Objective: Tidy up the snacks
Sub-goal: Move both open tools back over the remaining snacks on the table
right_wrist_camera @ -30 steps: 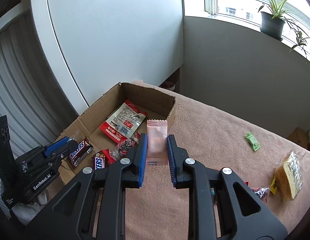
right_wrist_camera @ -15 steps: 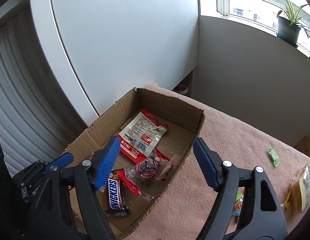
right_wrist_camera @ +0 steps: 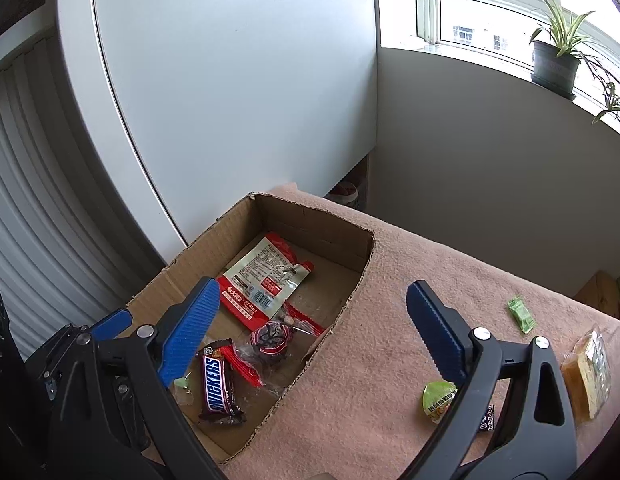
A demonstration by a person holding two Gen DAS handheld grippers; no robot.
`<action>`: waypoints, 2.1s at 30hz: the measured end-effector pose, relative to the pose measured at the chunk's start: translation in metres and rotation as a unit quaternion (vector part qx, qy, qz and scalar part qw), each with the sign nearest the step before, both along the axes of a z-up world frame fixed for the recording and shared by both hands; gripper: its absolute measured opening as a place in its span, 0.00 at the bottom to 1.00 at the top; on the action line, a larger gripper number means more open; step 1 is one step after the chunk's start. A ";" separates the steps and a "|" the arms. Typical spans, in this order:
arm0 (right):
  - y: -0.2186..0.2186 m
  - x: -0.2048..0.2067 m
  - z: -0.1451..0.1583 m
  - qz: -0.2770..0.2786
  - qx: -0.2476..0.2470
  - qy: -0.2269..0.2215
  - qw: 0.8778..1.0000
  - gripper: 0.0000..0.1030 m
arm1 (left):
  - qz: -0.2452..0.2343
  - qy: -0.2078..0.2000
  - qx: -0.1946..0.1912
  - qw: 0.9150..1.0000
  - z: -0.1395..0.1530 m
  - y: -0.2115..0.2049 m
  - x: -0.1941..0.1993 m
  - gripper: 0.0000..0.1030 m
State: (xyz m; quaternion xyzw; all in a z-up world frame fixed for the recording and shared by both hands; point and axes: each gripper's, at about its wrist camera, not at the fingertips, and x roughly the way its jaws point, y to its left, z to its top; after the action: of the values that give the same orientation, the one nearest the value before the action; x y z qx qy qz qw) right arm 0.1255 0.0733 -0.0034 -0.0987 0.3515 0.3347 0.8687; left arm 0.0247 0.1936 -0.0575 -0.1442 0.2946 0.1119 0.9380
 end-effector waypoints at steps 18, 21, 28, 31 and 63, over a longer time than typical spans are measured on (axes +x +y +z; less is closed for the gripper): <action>-0.149 0.012 0.015 -0.073 0.000 0.012 0.997 0.94 | -0.058 -0.010 0.020 0.998 0.013 -0.072 0.013 0.66; -0.172 0.016 0.009 -0.084 0.006 0.029 0.996 0.94 | -0.071 -0.007 0.021 0.997 0.013 -0.087 0.018 0.66; -0.218 0.026 -0.014 -0.097 0.045 0.084 0.991 0.94 | -0.110 0.010 0.023 0.994 0.006 -0.123 0.031 0.66; -0.229 0.031 -0.026 -0.092 0.066 0.103 0.988 0.94 | -0.126 0.018 0.017 0.992 0.001 -0.135 0.037 0.66; -0.232 0.062 -0.090 -0.012 -0.016 0.183 0.983 0.85 | -0.154 0.135 0.027 0.978 -0.050 -0.186 0.116 0.66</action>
State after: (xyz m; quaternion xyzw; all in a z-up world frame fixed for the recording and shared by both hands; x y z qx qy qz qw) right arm 0.1872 -0.1591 -0.0933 -0.0452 0.5110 0.3315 0.7918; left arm 0.1410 0.0073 -0.1075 -0.0554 0.4339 -0.0075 0.8992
